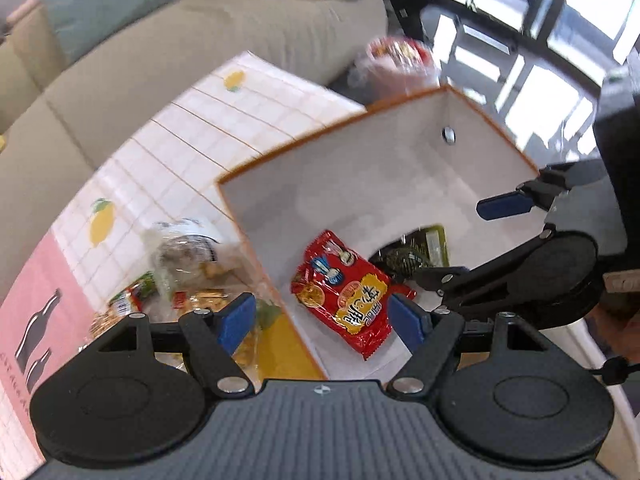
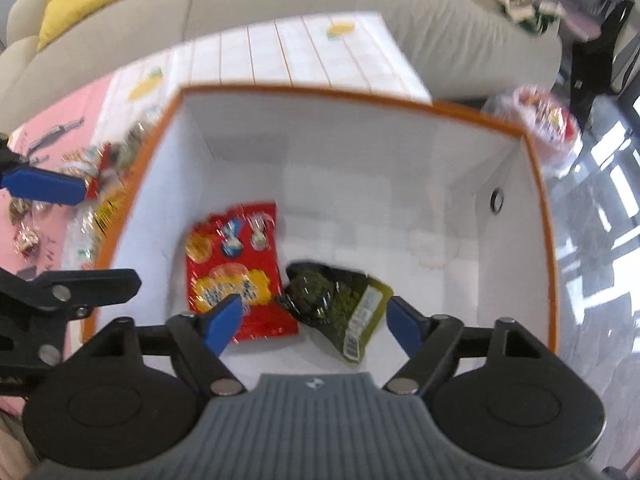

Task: Organize snacks
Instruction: 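Grasp the clear cookie pack with the left tool while the right grasps the yellow cookie pack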

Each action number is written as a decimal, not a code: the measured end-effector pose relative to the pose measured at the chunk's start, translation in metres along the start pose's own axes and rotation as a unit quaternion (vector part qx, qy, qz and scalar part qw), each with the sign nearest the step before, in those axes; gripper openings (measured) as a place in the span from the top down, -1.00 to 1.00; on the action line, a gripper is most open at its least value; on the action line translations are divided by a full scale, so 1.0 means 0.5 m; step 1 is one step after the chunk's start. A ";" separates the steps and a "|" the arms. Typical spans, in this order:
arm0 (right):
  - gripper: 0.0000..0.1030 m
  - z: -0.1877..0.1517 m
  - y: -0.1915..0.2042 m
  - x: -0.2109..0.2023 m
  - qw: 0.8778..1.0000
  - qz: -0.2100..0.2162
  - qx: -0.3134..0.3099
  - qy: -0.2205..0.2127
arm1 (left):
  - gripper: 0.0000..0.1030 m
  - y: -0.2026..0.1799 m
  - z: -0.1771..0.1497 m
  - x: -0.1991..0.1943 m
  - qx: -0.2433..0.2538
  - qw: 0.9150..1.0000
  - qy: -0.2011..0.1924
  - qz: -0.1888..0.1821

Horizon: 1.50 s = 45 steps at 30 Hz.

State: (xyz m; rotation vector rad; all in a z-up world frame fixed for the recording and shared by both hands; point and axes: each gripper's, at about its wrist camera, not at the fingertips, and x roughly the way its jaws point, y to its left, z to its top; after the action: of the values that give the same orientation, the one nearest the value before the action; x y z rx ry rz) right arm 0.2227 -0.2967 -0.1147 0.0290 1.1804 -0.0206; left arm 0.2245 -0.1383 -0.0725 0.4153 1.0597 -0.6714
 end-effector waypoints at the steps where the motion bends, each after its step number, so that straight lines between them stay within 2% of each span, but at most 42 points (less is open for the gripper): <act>1: -0.61 0.000 0.009 -0.014 1.000 -0.001 -0.001 -0.014 | -0.71 0.007 -0.007 -0.018 -0.009 1.000 -0.010 0.001; 4: -0.71 -0.004 0.036 -0.056 0.998 0.000 0.000 -0.058 | -0.71 0.028 -0.029 -0.073 -0.041 0.998 -0.039 0.011; 7: -0.72 -0.014 0.065 -0.097 0.994 0.009 0.004 -0.109 | -0.71 0.055 -0.059 -0.118 -0.075 0.994 -0.068 0.030; 11: -0.72 -0.037 0.111 -0.138 0.984 0.043 0.002 -0.174 | -0.71 0.108 -0.118 -0.168 -0.140 0.983 -0.104 0.059; 15: -0.69 -0.059 0.184 -0.148 0.973 0.071 -0.019 -0.220 | -0.72 0.170 -0.188 -0.184 -0.209 0.968 -0.116 0.076; 18: -0.61 -0.071 0.242 -0.134 0.967 0.093 -0.052 -0.230 | -0.72 0.208 -0.240 -0.165 -0.246 0.961 -0.100 0.083; 21: -0.47 -0.074 0.301 -0.102 0.965 0.099 -0.107 -0.220 | -0.72 0.236 -0.285 -0.140 -0.272 0.956 -0.082 0.081; 24: -0.45 -0.072 0.344 -0.064 0.962 0.087 -0.157 -0.208 | -0.71 0.257 -0.315 -0.114 -0.287 0.953 -0.069 0.068; 29: -0.43 -0.044 0.367 -0.005 0.960 0.076 -0.205 -0.175 | -0.72 0.308 -0.346 -0.083 -0.280 0.955 -0.061 0.072; 33: -0.58 -0.011 0.385 0.048 0.960 0.069 -0.238 -0.128 | -0.72 0.368 -0.360 -0.058 -0.282 0.955 -0.049 0.080; 37: -0.63 0.018 0.405 0.111 0.955 0.052 -0.283 -0.080 | -0.73 0.417 -0.365 -0.023 -0.278 0.957 -0.029 0.079; 39: -0.69 0.030 0.411 0.135 0.952 0.040 -0.297 -0.058 | -0.73 0.433 -0.367 -0.005 -0.279 0.957 -0.021 0.079; 45: -0.70 0.065 0.416 0.202 0.949 0.020 -0.313 -0.008 | -0.73 0.451 -0.363 0.059 -0.265 0.961 0.002 0.081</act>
State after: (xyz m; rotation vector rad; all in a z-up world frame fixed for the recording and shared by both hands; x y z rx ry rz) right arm 0.2976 -0.0900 -0.1931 -0.5069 1.1268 0.3904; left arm 0.2688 0.1287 -0.1794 0.0357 1.1468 -0.2224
